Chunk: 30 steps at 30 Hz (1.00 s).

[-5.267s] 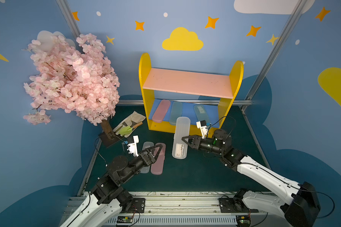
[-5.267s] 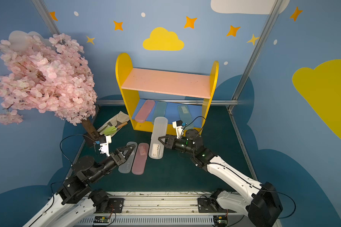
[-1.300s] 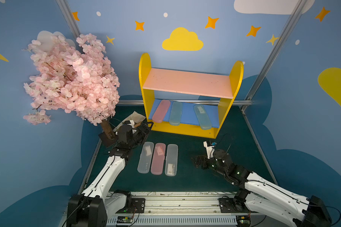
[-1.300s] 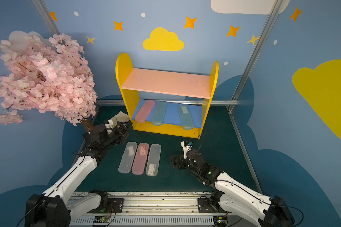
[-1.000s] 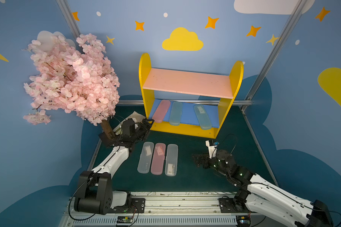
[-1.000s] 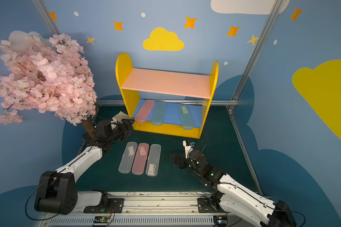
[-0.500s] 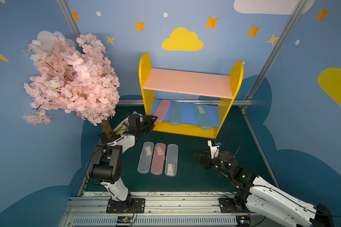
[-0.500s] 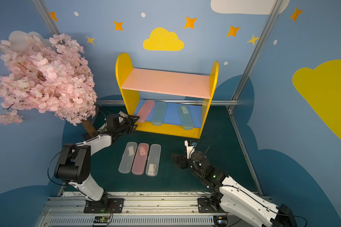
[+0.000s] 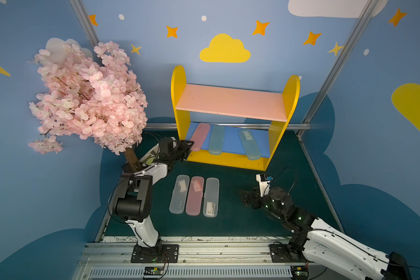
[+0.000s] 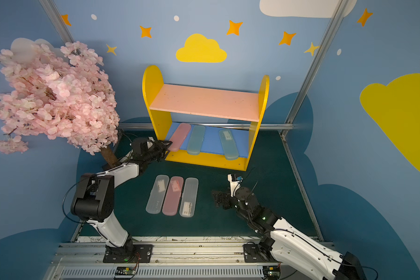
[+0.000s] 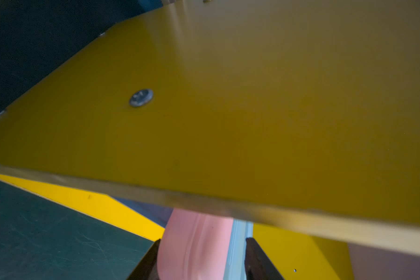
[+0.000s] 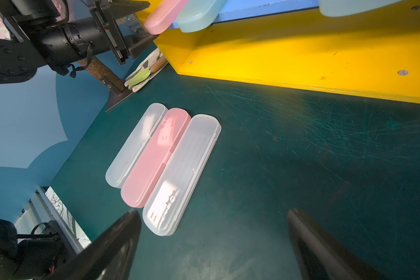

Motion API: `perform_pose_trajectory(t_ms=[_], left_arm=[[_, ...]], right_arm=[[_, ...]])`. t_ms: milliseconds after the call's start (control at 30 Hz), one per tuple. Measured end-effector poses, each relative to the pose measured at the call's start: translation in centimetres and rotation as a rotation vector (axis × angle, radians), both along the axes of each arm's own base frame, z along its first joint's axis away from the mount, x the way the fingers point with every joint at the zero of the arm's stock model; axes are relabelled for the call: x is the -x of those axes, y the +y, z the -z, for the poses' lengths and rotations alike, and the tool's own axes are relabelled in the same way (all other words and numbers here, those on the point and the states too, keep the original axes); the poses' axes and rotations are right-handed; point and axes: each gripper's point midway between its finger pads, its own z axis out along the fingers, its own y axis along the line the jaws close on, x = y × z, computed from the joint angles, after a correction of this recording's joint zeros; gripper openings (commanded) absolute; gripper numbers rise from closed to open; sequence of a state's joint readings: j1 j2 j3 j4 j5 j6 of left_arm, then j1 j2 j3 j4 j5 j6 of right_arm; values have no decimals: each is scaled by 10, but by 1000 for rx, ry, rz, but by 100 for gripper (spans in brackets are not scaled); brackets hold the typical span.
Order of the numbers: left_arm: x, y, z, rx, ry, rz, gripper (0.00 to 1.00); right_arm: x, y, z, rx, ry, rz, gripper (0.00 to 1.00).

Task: Remove the pencil cases from the shelf
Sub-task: Pick up the pencil case from the shelf.

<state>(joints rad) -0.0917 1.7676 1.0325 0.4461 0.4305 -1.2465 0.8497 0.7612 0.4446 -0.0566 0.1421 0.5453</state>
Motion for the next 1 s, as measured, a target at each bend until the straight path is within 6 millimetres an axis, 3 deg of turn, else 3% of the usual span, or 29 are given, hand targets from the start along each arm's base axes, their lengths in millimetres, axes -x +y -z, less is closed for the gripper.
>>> perform_pose_trajectory(t_ms=[233,633,867,1000], left_arm=[[-1,-1,9,3,19,3,44],[-2,-4,0,26,-12,21,26],[2,-9,-17,35,-64,34,18],[14,-12,-36,52,-100,41,12]], right_arm=[[-1,-1,0,-1,-2,6,99],[-1,-3,-2,-4,-9,12,98],[-1,-4,-6,-12,-18,17,98],[-1,-5,-11,-29,-29,19,98]])
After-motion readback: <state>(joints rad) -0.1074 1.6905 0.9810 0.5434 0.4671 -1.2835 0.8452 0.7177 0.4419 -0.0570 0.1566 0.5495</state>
